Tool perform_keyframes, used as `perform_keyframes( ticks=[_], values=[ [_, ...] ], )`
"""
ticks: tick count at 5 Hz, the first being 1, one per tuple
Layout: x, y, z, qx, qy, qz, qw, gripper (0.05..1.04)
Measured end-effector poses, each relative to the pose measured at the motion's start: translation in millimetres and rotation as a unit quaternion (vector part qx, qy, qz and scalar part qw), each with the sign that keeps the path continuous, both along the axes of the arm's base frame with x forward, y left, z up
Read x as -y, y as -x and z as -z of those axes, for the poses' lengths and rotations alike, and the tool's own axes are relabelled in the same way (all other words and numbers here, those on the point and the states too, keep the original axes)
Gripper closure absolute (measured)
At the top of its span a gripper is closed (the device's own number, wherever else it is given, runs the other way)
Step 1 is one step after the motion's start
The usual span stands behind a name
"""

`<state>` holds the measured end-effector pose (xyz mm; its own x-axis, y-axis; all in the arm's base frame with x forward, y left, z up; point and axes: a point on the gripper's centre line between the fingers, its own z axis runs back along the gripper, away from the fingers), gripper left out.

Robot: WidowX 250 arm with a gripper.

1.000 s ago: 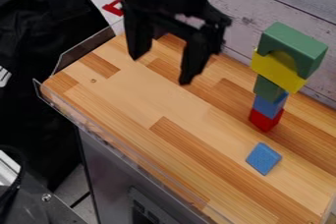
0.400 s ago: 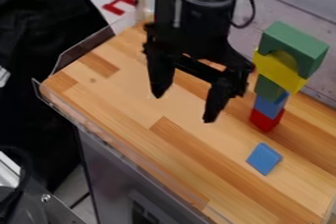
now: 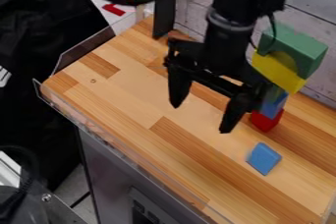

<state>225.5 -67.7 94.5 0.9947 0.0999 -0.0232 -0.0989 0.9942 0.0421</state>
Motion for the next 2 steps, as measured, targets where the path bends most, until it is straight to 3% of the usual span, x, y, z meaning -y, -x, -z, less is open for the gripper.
perform_keyframes(
  ticks=[2],
  values=[
    [6.4,-1.4,4.9,-0.001,0.009,-0.012,0.9999,0.085]
  ],
)
